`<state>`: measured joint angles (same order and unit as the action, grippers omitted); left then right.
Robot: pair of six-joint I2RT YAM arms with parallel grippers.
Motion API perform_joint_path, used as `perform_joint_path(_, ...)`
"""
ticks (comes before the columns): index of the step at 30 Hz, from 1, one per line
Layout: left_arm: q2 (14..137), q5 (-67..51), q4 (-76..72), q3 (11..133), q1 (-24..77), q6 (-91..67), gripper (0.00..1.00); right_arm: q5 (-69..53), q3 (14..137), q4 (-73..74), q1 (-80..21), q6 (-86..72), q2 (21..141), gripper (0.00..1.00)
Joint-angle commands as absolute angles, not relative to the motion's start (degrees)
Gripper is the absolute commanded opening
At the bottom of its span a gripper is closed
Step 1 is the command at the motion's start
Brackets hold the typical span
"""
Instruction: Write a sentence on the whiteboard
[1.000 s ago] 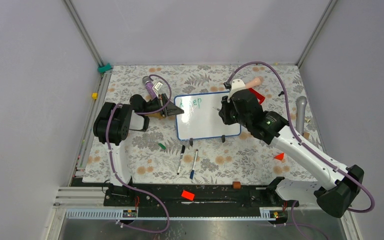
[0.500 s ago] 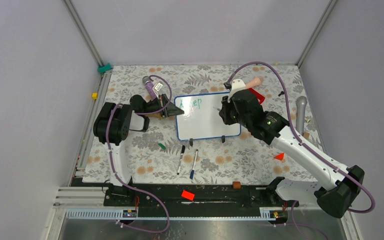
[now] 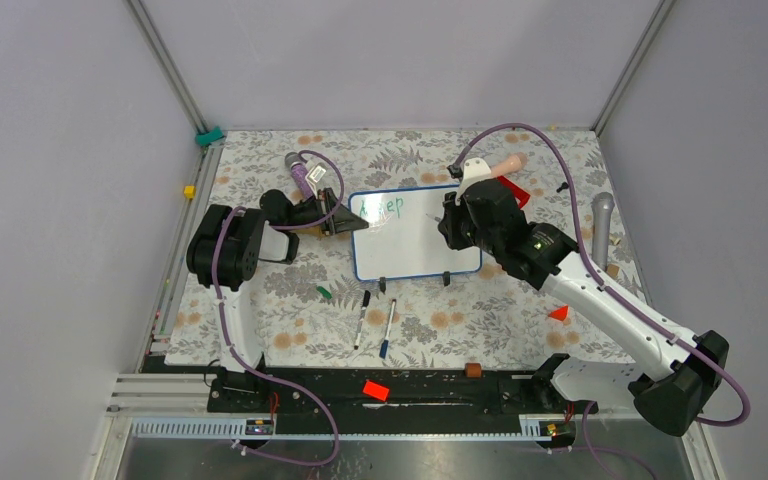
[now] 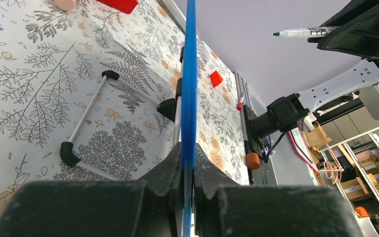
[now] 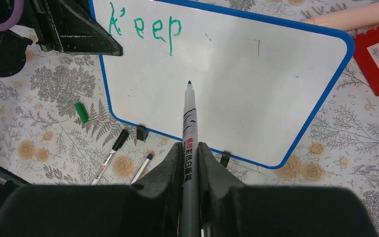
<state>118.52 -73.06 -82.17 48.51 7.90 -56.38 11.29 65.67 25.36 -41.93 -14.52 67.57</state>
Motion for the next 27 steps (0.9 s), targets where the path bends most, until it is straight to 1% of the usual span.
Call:
perform_joint_path(1,116.65,-74.89,-84.24,49.06,8.44,-56.22,0.08,12.04,65.22,24.27,-41.77,-13.85,66.50,0.00)
perform_joint_path(8,115.14,-74.93,-84.29,48.56,8.21,-52.97,0.06,12.56,64.81,24.55,-41.83,-13.37,65.87,0.00)
perform_joint_path(12,116.73,-75.39,-84.26,50.42,8.21,-53.22,0.06,12.74,65.36,25.01,-41.84,-13.15,65.94,0.00)
perform_joint_path(20,116.88,-75.61,-84.27,50.60,8.46,-53.83,0.14,12.00,65.63,24.76,-41.79,-14.02,66.08,0.00)
perform_joint_path(27,116.82,-76.00,-84.28,50.63,8.88,-54.52,0.15,11.92,65.30,24.21,-41.81,-14.59,66.51,0.00)
